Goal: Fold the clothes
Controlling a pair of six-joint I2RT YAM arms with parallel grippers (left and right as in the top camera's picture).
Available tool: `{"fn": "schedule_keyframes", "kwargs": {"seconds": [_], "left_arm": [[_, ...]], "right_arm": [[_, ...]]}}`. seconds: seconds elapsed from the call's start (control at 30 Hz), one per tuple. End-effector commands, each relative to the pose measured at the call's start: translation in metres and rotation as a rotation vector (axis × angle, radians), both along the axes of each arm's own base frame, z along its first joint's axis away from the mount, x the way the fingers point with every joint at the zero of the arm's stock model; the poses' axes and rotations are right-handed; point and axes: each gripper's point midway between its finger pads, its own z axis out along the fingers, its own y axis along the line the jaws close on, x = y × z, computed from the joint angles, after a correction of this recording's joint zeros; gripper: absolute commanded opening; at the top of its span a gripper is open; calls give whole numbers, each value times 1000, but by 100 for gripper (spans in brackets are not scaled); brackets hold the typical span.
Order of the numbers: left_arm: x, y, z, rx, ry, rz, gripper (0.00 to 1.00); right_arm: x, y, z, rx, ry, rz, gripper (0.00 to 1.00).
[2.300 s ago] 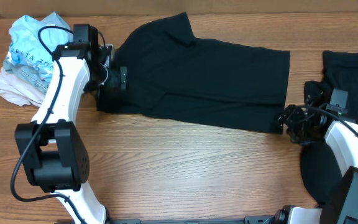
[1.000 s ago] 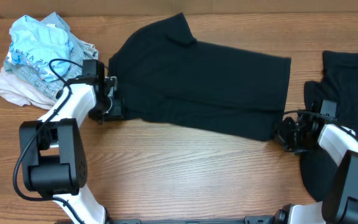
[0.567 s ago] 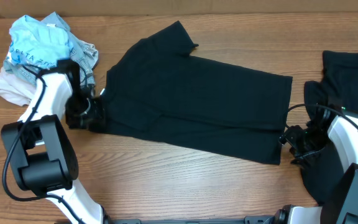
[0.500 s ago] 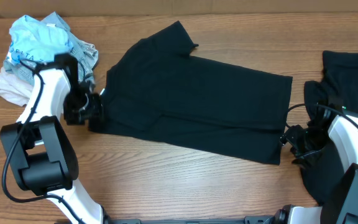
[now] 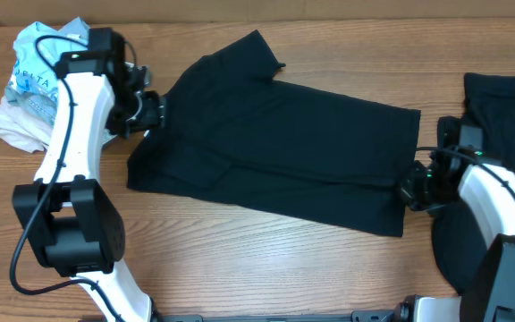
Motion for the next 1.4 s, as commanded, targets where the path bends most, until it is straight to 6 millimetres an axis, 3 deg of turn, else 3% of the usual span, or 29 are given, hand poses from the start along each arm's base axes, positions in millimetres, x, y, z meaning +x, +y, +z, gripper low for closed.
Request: {"fn": "schedule_keyframes", "kwargs": {"seconds": [0.0,0.07,0.17,0.27,0.4,0.5,0.6,0.67,0.77,0.8,0.9,1.13,1.27,1.37], "left_arm": [[16,-38,13,-89,-89,-124,74],[27,-51,16,-84,-141,-166,78],[39,-62,13,-19,-198,-222,88],[34,-66,5,11,-182,-241,90],[24,-61,-12,37,-138,-249,89],[22,-46,-26,90,-124,-229,85],[27,-33,-41,110,-145,-201,92],[28,-27,-48,106,-148,-172,88],[25,-19,-58,100,-136,-120,55],[23,-17,-62,96,-126,-108,41],[9,-13,-72,89,-71,-76,4],[-51,6,-82,126,182,37,9],[-61,27,-96,150,205,91,4],[-66,29,-118,88,194,136,4]], "right_arm": [[12,13,-12,34,-21,-103,4],[45,11,-8,21,-168,-110,4],[102,12,27,19,-449,-21,4],[118,19,58,65,-518,65,5],[110,19,75,31,-455,171,16],[93,14,69,0,-363,178,22],[70,15,59,4,-267,206,32],[63,16,56,6,-243,228,33],[58,17,54,5,-222,239,30],[57,17,54,6,-220,238,24],[57,16,54,6,-221,236,22],[46,18,51,22,-169,235,23],[43,19,51,25,-160,235,23],[43,19,51,25,-159,235,23]]}}
